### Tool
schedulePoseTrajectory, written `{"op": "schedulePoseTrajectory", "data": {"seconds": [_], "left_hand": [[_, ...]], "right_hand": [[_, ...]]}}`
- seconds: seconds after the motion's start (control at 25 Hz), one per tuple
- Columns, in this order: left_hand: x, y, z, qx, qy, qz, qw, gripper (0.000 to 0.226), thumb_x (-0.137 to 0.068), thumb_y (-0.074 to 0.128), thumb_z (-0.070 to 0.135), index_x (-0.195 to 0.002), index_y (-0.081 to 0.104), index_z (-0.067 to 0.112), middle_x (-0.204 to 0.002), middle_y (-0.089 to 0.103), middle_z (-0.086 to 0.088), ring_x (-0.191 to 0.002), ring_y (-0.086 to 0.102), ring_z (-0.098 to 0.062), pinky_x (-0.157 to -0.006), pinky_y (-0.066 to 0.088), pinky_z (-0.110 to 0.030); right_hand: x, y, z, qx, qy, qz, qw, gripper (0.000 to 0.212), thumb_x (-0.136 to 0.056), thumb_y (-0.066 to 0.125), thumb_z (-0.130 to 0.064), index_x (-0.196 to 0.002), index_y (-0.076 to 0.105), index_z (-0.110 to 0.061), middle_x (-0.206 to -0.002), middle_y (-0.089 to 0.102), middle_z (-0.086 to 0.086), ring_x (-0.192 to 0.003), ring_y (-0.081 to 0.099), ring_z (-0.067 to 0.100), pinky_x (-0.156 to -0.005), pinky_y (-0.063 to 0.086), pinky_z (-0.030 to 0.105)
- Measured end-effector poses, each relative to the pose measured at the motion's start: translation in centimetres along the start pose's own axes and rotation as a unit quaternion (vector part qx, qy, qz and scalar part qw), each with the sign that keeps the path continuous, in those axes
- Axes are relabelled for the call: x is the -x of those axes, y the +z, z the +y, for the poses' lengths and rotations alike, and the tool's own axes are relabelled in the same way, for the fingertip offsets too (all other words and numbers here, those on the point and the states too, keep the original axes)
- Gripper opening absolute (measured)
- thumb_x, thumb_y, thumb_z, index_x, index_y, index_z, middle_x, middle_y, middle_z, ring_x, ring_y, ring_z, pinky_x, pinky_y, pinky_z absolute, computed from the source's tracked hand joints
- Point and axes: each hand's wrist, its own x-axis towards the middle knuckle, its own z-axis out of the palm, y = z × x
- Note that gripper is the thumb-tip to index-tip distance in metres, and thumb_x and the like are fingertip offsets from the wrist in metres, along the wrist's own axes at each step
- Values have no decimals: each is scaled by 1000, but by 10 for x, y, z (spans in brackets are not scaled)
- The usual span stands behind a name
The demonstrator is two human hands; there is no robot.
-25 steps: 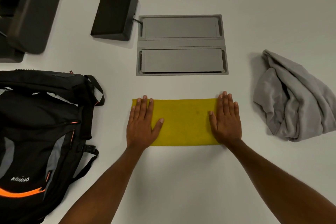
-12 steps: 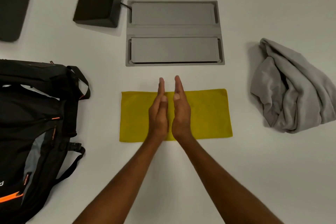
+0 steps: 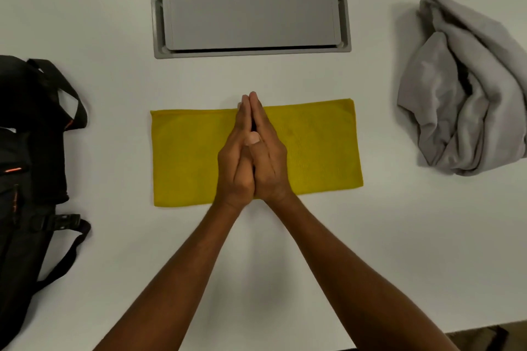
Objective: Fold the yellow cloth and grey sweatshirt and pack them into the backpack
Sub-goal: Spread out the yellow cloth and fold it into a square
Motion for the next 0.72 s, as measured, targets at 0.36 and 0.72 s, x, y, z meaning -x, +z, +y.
{"op": "schedulePoseTrajectory", "data": {"seconds": [0.36,0.72], "left_hand": [[-8,-38,9,-250,37,44,967,54,-112,34,14,-164,33,-1,-172,37,-11,-162,31,-23,-130,30,-54],[-15,-71,6,-293,51,63,953,54,-114,33,16,-165,31,1,-173,35,-11,-163,29,-22,-132,28,-50]], "right_hand": [[-8,-42,6,61,0,78,995,52,-110,39,-17,-157,42,5,-163,46,16,-155,41,24,-126,36,47],[-17,-104,14,105,17,105,989,50,-110,40,-13,-157,44,1,-163,47,12,-154,41,19,-127,34,38]]}}
